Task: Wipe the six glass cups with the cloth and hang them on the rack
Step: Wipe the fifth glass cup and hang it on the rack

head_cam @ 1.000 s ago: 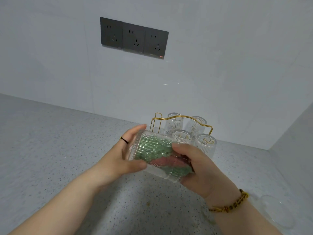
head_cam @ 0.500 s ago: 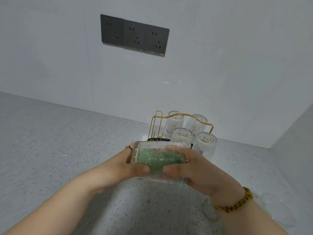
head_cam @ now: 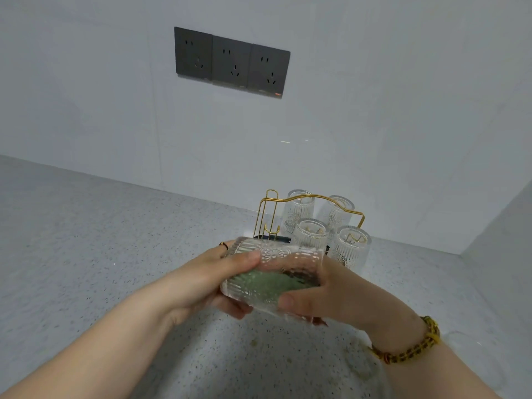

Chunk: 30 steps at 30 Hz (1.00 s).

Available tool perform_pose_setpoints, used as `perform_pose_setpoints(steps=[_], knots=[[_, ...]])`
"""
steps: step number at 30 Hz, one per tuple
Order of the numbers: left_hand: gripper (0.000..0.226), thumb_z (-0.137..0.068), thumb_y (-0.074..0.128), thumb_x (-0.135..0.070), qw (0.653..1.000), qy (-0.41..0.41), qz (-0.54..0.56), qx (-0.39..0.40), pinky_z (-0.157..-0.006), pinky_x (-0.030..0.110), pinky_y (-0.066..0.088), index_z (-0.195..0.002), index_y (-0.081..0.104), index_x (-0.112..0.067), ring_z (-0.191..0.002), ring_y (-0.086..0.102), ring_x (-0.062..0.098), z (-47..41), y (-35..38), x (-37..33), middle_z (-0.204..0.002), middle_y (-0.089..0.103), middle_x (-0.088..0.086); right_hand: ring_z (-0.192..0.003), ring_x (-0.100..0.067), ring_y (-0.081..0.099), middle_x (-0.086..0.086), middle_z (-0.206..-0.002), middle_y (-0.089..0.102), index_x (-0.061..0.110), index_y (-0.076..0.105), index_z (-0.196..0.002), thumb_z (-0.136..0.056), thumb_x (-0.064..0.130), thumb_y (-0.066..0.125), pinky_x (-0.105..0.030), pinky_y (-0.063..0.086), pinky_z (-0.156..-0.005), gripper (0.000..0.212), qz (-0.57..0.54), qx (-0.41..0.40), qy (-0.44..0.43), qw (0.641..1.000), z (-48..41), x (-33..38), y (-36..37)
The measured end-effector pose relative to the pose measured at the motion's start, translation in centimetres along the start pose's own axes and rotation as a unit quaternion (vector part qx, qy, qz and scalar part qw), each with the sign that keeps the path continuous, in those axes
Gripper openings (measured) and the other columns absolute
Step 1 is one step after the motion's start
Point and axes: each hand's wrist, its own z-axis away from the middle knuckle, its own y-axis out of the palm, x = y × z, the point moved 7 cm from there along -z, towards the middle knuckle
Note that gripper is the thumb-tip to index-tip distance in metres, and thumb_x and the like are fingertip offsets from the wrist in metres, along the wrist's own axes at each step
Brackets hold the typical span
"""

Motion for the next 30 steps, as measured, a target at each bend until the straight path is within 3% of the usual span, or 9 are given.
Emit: perform_pose_setpoints(steps=[3, 7, 9, 12, 16, 21, 24, 27, 30], knots=[[0.059, -0.044, 0.070, -0.044, 1.000, 0.018, -0.021, -0.005, -0.052, 0.020, 0.055, -0.100, 0.057, -0.028, -0.059, 0.065, 0.011, 0.2, -0.1, 0.0, -0.072, 0.071, -0.004, -0.095, -0.042, 0.061, -0.020, -0.106, 0.066, 0.014, 0.065, -0.105, -0.073, 0.037, 0.067, -0.048, 0.051, -0.083, 0.040, -0.136, -0.049, -0.020, 0.989, 0.4, 0.0, -0.3], [0.101, -0.050, 0.088, -0.021, 0.967, 0.128, -0.199, -0.091, -0.080, 0.006, 0.045, -0.112, 0.019, -0.063, -0.098, 0.056, -0.012, 0.2, -0.5, -1.5, -0.103, 0.047, -0.048, -0.089, -0.029, 0.065, -0.018, -0.105, 0.068, 0.000, 0.060, -0.109, -0.063, 0.031, 0.058, -0.035, 0.054, -0.075, 0.056, -0.399, -0.094, 0.026, 0.912, 0.0, -1.0, -0.4], [0.107, -0.039, 0.091, -0.020, 0.957, 0.166, -0.212, -0.112, -0.074, -0.001, 0.042, -0.109, 0.023, -0.063, -0.094, 0.051, -0.023, 0.5, -0.6, -1.7, -0.094, 0.045, -0.055, -0.079, -0.013, 0.069, -0.009, -0.090, 0.071, 0.000, 0.061, -0.105, -0.068, 0.042, 0.058, -0.024, 0.055, -0.069, 0.056, -0.356, -0.072, 0.012, 0.932, 0.6, 0.1, 0.0], [0.090, -0.025, 0.077, -0.034, 0.961, 0.169, -0.158, -0.154, -0.066, 0.002, 0.045, -0.103, 0.040, -0.057, -0.084, 0.057, -0.018, 0.2, -1.4, -1.1, -0.097, 0.057, -0.029, -0.074, 0.014, 0.061, 0.005, -0.083, 0.060, -0.011, 0.051, -0.115, -0.057, 0.056, 0.049, -0.002, 0.044, -0.068, 0.088, -0.161, -0.039, -0.020, 0.986, 0.8, 1.8, 0.4], [0.069, -0.033, 0.083, -0.035, 0.996, 0.056, 0.003, -0.064, -0.054, 0.019, 0.053, -0.097, 0.060, -0.024, -0.069, 0.068, 0.009, -0.7, -0.6, 0.8, -0.083, 0.070, 0.000, -0.075, 0.010, 0.063, 0.023, -0.077, 0.067, 0.022, 0.058, -0.108, -0.069, 0.014, 0.075, -0.006, 0.046, -0.067, 0.043, -0.014, -0.008, -0.016, 1.000, 0.6, 1.5, 0.3], [0.043, -0.066, 0.071, -0.046, 0.993, -0.085, 0.077, -0.018, -0.046, 0.022, 0.054, -0.086, 0.064, -0.008, -0.049, 0.064, 0.015, -0.5, 0.4, 2.9, -0.060, 0.069, 0.007, -0.056, 0.006, 0.053, 0.008, -0.071, 0.059, 0.007, 0.062, -0.105, -0.081, 0.008, 0.063, -0.010, 0.043, -0.056, 0.024, 0.085, -0.046, 0.008, 0.995, 0.0, 0.4, 0.1], [0.073, -0.053, 0.084, -0.028, 0.999, -0.015, -0.020, -0.036, -0.061, 0.017, 0.054, -0.116, 0.048, -0.035, -0.071, 0.068, 0.004, -0.4, -0.1, 2.0, -0.091, 0.068, -0.007, -0.076, -0.008, 0.064, -0.001, -0.085, 0.068, 0.006, 0.065, -0.097, -0.076, 0.012, 0.064, -0.020, 0.052, -0.070, 0.022, -0.124, -0.081, 0.027, 0.989, 0.0, -0.8, -0.4], [0.097, -0.060, 0.080, -0.001, 0.976, 0.072, -0.185, -0.095, -0.063, 0.008, 0.048, -0.118, 0.025, -0.056, -0.080, 0.062, -0.011, 0.2, -0.7, 0.2, -0.092, 0.060, -0.019, -0.092, -0.031, 0.064, -0.019, -0.103, 0.067, 0.002, 0.065, -0.101, -0.068, 0.012, 0.058, -0.037, 0.054, -0.078, 0.035, -0.387, -0.070, 0.050, 0.918, -0.1, -1.7, 0.1], [0.092, -0.038, 0.086, -0.031, 0.948, 0.140, -0.263, -0.114, -0.066, 0.002, 0.044, -0.100, 0.031, -0.071, -0.088, 0.058, -0.012, 1.0, -0.7, -1.0, -0.097, 0.055, -0.038, -0.084, -0.028, 0.068, -0.017, -0.096, 0.070, 0.000, 0.066, -0.097, -0.068, 0.013, 0.055, -0.036, 0.057, -0.072, 0.033, -0.428, -0.062, 0.050, 0.900, -0.1, -1.5, 0.2]])
